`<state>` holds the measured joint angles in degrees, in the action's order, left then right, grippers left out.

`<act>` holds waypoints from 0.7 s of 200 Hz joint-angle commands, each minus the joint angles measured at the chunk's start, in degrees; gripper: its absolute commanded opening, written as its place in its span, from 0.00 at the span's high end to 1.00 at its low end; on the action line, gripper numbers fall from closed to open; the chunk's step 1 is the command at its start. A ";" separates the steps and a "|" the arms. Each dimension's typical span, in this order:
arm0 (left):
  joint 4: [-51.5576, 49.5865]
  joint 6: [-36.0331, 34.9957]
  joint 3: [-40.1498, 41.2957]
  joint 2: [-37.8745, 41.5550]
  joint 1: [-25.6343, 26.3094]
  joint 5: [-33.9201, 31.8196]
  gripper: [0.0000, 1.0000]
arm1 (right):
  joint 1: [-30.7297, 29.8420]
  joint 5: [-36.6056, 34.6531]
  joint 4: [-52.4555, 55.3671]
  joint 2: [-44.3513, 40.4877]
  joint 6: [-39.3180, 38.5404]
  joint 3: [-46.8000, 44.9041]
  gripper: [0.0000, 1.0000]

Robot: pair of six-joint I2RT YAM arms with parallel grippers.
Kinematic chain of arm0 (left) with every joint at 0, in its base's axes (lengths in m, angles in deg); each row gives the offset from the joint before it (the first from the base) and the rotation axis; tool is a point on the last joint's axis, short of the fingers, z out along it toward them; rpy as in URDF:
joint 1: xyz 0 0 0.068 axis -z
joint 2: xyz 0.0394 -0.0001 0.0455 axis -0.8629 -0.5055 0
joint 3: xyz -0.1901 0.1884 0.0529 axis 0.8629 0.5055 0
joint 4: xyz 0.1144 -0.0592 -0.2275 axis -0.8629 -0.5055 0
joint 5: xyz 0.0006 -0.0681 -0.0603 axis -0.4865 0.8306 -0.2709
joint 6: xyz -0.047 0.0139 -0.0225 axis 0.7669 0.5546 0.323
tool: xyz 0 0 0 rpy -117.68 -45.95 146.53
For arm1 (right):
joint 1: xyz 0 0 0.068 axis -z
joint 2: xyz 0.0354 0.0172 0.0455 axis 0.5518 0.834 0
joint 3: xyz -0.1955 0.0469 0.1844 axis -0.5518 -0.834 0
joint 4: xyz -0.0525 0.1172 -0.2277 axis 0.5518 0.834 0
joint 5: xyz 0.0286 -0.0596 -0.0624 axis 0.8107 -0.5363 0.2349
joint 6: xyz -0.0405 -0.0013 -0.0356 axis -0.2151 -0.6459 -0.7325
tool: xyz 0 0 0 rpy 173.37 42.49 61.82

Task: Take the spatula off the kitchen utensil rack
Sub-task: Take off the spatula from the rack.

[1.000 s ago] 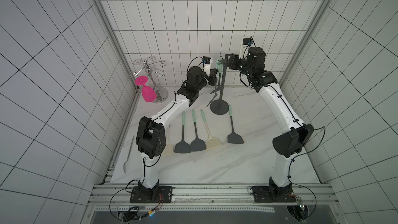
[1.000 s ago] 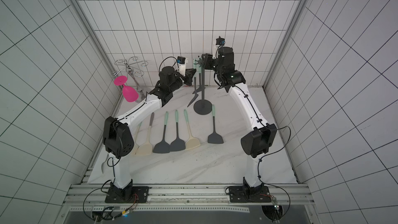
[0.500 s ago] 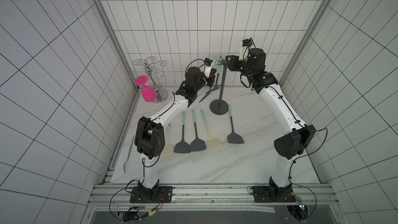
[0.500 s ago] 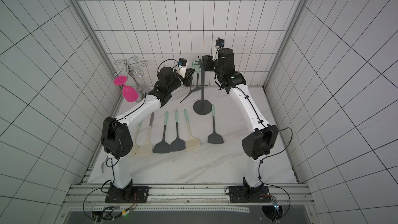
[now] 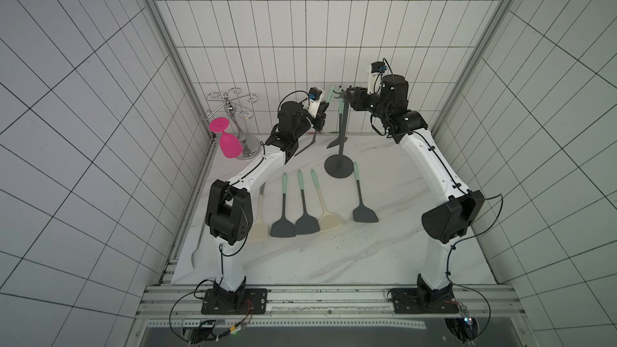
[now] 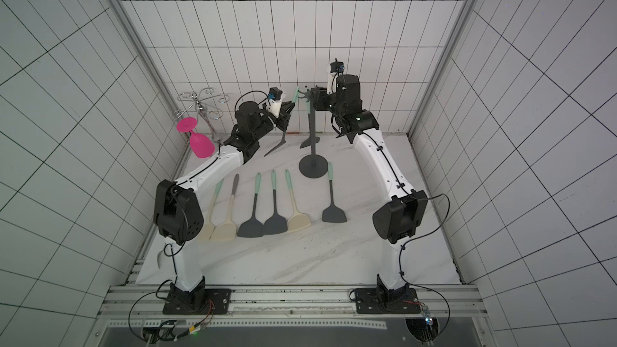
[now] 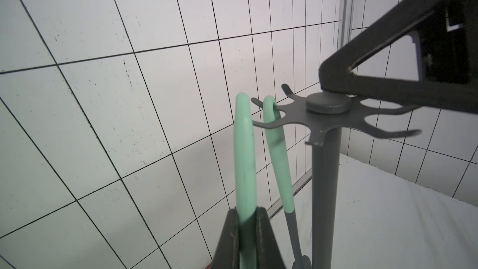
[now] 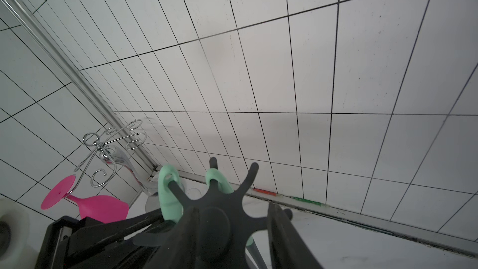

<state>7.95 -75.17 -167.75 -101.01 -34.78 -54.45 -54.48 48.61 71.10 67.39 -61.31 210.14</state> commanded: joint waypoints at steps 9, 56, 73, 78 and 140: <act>5.59 -0.95 0.11 3.32 0.06 -3.31 1.00 | 0.16 0.06 12.73 3.89 0.14 -1.65 0.54; 5.83 8.17 2.53 5.69 -0.29 -11.66 1.00 | 0.12 1.63 12.65 2.27 1.26 0.74 0.53; 6.40 11.37 4.82 7.93 -0.53 -13.39 1.00 | 0.15 2.25 12.66 1.38 1.46 2.74 0.52; 6.38 12.10 5.38 8.58 -0.52 -13.85 1.00 | 0.16 2.49 12.65 1.13 1.54 3.35 0.51; 3.35 21.01 12.52 18.41 -0.44 -14.20 1.00 | 0.16 6.62 12.84 -4.29 3.61 9.31 0.44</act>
<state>11.51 -59.37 -157.28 -87.02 -35.28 -68.00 -54.48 52.52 81.74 67.37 -58.87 215.80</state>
